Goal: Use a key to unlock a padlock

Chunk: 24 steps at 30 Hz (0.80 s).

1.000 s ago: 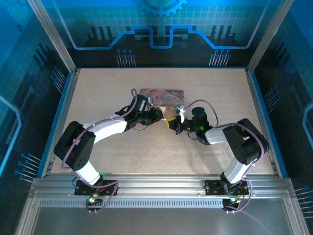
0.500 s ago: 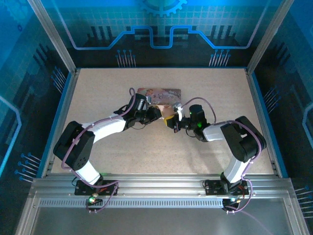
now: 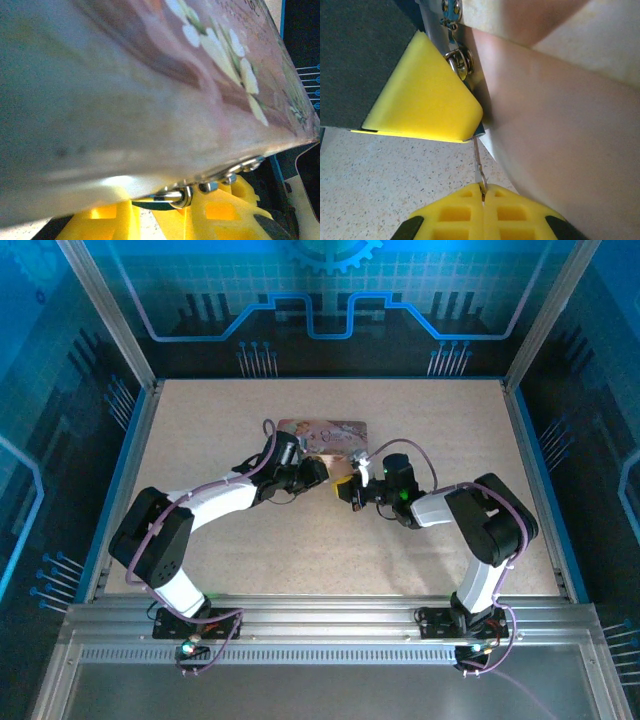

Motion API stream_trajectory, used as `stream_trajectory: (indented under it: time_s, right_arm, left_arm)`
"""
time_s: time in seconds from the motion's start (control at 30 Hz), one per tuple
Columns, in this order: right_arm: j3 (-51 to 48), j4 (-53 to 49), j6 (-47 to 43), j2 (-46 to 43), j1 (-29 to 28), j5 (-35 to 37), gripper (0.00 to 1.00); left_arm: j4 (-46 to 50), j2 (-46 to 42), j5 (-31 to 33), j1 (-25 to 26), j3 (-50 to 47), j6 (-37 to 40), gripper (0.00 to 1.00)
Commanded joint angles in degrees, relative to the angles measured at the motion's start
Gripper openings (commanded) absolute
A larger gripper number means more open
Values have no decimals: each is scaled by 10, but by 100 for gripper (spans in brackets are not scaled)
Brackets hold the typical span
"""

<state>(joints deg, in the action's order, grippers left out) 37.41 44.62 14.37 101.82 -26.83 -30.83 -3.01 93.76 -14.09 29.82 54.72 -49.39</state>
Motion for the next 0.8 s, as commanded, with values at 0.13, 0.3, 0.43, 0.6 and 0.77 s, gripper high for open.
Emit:
stream_trajectory:
  time_s: [0.13, 0.3, 0.43, 0.6, 0.77]
  right_arm:
    - [20, 40, 2, 1, 12, -1, 0]
    - [30, 28, -7, 10, 16, -2, 0]
    - [31, 33, -4, 15, 24, -6, 0]
    - [36, 26, -6, 13, 29, -13, 0]
    - [40, 23, -5, 13, 18, -21, 0]
  left_arm:
    - [-30, -12, -87, 19, 18, 5, 17]
    - [-34, -12, -87, 20, 17, 3, 18]
    - [-31, -12, -87, 20, 17, 5, 17]
    - [-34, -9, -87, 19, 15, 4, 18]
    - [-41, -3, -89, 20, 14, 0, 18]
